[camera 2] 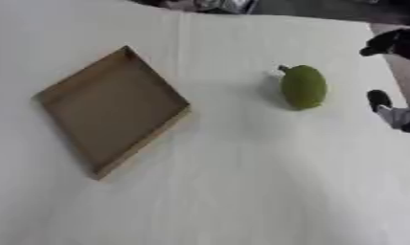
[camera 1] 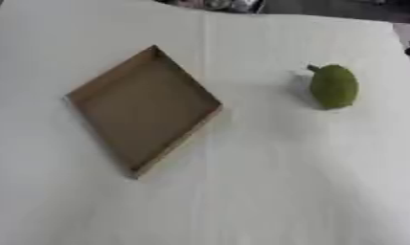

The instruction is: Pick up objects on the table and place them in the box.

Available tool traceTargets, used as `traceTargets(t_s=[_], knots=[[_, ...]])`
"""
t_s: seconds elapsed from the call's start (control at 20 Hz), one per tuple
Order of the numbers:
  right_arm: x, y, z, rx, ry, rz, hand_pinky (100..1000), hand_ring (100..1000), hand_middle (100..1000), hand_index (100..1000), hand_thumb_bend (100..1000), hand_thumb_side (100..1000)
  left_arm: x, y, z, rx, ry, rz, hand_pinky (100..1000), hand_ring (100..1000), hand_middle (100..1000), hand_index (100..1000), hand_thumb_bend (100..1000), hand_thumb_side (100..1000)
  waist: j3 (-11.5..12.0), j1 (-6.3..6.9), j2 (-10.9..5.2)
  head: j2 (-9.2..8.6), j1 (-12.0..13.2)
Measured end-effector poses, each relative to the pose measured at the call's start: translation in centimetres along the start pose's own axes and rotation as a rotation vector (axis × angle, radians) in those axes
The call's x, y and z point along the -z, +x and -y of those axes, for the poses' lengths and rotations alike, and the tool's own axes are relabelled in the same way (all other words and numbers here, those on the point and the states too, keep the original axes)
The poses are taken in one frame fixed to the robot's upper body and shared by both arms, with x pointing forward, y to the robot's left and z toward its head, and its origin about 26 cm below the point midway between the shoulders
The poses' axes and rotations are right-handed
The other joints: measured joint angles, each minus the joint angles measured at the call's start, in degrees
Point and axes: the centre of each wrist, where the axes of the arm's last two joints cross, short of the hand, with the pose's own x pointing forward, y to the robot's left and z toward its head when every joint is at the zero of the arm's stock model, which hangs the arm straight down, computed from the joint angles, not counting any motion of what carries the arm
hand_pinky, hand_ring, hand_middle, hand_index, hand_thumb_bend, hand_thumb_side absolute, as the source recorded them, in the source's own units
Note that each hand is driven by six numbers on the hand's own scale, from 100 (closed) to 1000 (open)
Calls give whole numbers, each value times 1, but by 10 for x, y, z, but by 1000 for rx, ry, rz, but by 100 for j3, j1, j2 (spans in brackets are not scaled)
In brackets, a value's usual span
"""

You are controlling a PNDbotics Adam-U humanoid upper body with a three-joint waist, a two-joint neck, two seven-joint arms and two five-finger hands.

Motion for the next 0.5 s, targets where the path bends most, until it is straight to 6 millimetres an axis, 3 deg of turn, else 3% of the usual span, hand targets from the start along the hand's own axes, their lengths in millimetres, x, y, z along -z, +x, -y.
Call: traceTargets(t_s=[0.15, 0.35, 0.5], knots=[[7, 7, 8, -7, 4, 39, 898, 951, 910, 926, 100, 315, 0, 0, 1, -5, -2, 0, 637, 693, 645, 815, 100, 602, 60, -6, -3, -4, -44], [15, 16, 12, -9, 35, 51, 916, 970, 896, 959, 100, 232, 1, 0, 3, -14, -7, -2, 637, 693, 646, 815, 100, 602, 110, -19, -8, -22, -90], [19, 20, 11, 19, 63, 39, 943, 983, 886, 973, 100, 219, 1, 0, 3, -18, -8, -1, 636, 693, 646, 815, 100, 602, 139, -19, -8, -22, -121]])
